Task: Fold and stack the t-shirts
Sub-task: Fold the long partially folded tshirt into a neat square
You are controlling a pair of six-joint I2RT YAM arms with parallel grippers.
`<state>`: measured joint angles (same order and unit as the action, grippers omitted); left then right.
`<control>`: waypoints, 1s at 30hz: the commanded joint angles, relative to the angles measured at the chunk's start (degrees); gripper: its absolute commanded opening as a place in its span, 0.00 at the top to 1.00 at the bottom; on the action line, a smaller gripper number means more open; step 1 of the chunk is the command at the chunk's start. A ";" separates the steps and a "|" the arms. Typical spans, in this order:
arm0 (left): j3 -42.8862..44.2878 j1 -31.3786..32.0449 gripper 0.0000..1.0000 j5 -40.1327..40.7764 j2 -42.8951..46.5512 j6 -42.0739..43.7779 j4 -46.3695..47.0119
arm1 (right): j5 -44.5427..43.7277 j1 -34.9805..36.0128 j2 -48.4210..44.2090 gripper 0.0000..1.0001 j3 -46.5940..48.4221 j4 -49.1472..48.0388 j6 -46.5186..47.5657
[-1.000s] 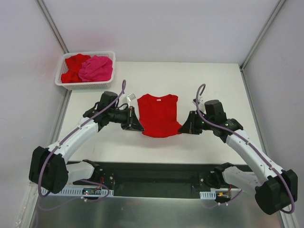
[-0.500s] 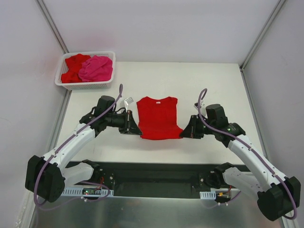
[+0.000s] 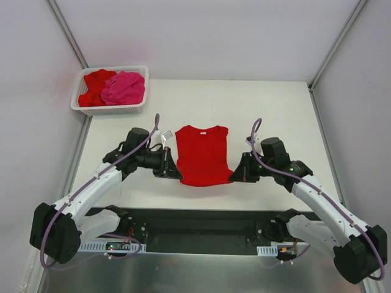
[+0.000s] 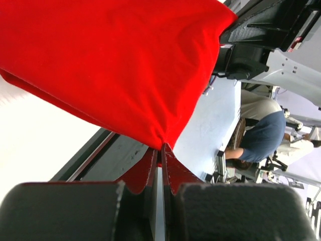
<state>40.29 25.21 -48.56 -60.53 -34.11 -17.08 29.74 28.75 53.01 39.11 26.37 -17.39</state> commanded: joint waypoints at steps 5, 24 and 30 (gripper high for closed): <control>-2.15 2.03 1.00 0.39 3.40 -2.72 -0.50 | -0.82 2.45 -3.88 0.99 -1.94 -0.44 -3.09; 3.73 2.47 1.00 2.32 0.07 1.05 -3.39 | -5.38 3.59 1.73 0.99 6.58 2.63 1.74; 7.69 2.39 1.00 3.90 -3.27 4.30 -4.80 | -7.23 3.59 6.92 0.99 11.68 2.20 4.73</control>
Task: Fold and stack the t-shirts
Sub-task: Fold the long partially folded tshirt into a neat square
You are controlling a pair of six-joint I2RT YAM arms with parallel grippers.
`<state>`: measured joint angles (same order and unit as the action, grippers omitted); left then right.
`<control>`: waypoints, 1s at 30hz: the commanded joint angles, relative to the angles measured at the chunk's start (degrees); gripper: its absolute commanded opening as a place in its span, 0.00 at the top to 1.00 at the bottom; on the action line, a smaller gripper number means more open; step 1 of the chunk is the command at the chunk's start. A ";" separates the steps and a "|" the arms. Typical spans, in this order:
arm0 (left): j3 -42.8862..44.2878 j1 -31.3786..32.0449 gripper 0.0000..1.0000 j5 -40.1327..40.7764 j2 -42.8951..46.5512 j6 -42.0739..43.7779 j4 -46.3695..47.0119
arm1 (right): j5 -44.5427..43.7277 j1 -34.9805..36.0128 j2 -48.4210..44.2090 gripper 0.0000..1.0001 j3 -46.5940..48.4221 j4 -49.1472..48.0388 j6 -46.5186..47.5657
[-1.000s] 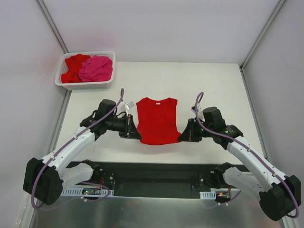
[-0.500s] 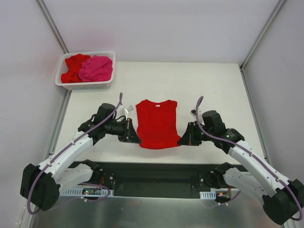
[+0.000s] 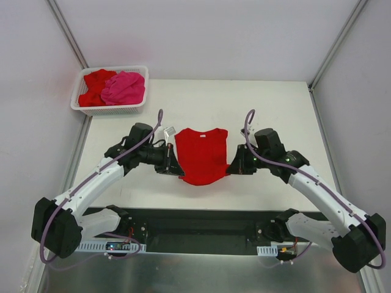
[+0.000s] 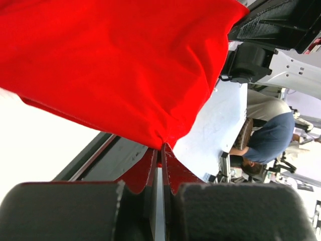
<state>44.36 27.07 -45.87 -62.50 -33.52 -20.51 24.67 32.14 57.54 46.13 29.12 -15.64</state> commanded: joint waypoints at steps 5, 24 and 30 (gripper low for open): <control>6.79 0.62 1.00 2.89 -4.03 6.96 -3.21 | -2.69 0.12 6.35 0.99 8.01 -1.17 4.56; 14.44 -0.52 1.00 10.27 -8.60 14.36 -9.37 | -6.03 -4.54 10.93 0.99 13.46 1.20 8.34; 16.28 -2.11 1.00 12.11 -9.92 15.67 -9.98 | -6.12 -5.25 12.16 0.99 14.51 1.55 8.78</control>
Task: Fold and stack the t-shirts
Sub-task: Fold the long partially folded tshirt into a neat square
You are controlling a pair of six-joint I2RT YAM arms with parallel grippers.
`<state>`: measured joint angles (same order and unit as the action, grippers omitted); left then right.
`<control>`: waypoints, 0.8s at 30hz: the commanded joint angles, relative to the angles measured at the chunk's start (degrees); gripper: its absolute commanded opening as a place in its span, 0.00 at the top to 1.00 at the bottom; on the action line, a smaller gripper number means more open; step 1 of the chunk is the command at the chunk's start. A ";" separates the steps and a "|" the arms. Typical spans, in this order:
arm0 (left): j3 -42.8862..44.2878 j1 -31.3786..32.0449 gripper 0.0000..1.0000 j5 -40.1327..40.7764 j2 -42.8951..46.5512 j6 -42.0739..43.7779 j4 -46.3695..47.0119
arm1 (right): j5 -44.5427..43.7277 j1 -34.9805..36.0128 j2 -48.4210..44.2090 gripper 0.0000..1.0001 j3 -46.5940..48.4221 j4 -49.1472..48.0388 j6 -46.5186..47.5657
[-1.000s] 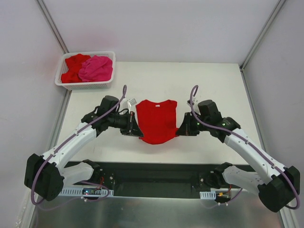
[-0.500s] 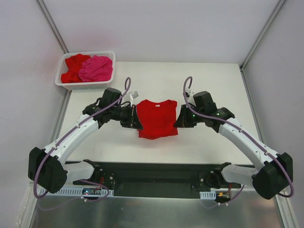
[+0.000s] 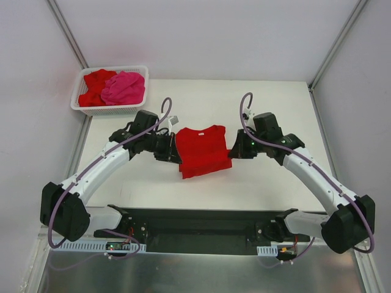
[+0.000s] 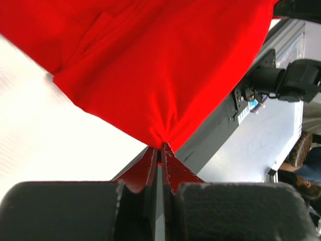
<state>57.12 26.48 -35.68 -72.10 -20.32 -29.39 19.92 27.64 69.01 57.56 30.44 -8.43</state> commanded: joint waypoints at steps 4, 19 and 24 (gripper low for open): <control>5.28 -2.40 1.00 2.98 -1.38 3.88 -1.99 | -1.55 -0.66 1.21 0.99 3.35 0.15 1.66; 11.25 -3.63 1.00 5.88 -3.40 6.87 -5.86 | -3.84 -0.83 3.23 0.99 7.39 0.50 2.10; 12.66 -3.72 1.00 7.20 -3.40 7.66 -7.00 | -4.28 -1.01 4.20 0.99 9.32 0.59 2.19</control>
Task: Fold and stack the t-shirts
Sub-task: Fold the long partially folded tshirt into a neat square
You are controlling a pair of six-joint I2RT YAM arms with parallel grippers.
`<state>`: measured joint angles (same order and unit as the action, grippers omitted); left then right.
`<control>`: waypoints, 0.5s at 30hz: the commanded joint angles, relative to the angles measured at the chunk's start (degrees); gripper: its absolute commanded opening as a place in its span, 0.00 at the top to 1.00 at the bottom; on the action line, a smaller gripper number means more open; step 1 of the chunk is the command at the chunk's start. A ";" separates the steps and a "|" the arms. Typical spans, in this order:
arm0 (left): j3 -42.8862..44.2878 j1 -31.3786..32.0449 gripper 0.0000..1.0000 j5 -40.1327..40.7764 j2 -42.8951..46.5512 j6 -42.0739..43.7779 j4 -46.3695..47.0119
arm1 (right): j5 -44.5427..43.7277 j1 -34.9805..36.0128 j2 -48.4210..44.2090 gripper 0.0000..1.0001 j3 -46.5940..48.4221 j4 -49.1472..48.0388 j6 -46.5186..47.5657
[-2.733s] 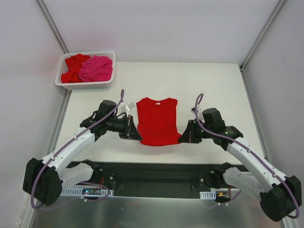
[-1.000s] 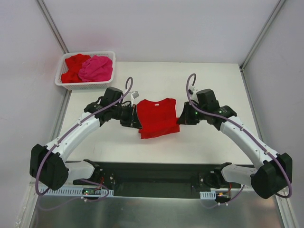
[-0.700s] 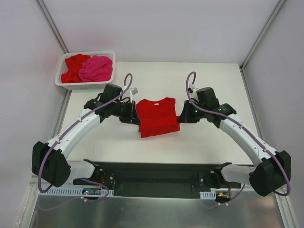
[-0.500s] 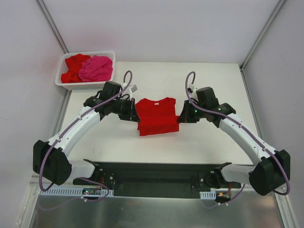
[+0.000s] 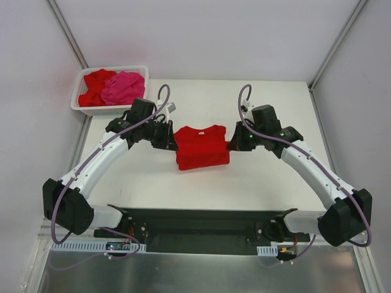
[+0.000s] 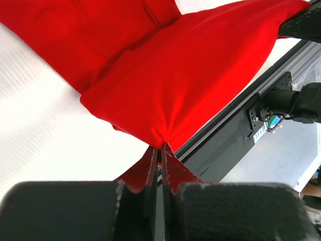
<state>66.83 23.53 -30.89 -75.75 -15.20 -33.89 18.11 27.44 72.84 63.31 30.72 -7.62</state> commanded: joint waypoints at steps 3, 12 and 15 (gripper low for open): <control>3.57 -0.77 1.00 3.38 0.25 2.98 -2.94 | -2.73 -0.81 0.72 0.99 4.01 0.13 1.46; 4.10 -0.94 1.00 6.28 -0.02 3.95 -3.73 | -4.13 -0.99 1.43 0.99 4.37 -0.75 1.73; 3.93 -1.03 1.00 7.16 -0.54 4.21 -3.73 | -4.40 -0.99 2.04 0.99 4.54 -1.10 1.82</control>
<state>68.66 23.53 -27.44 -75.77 -13.10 -35.57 17.15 27.35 74.28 65.04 30.35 -7.22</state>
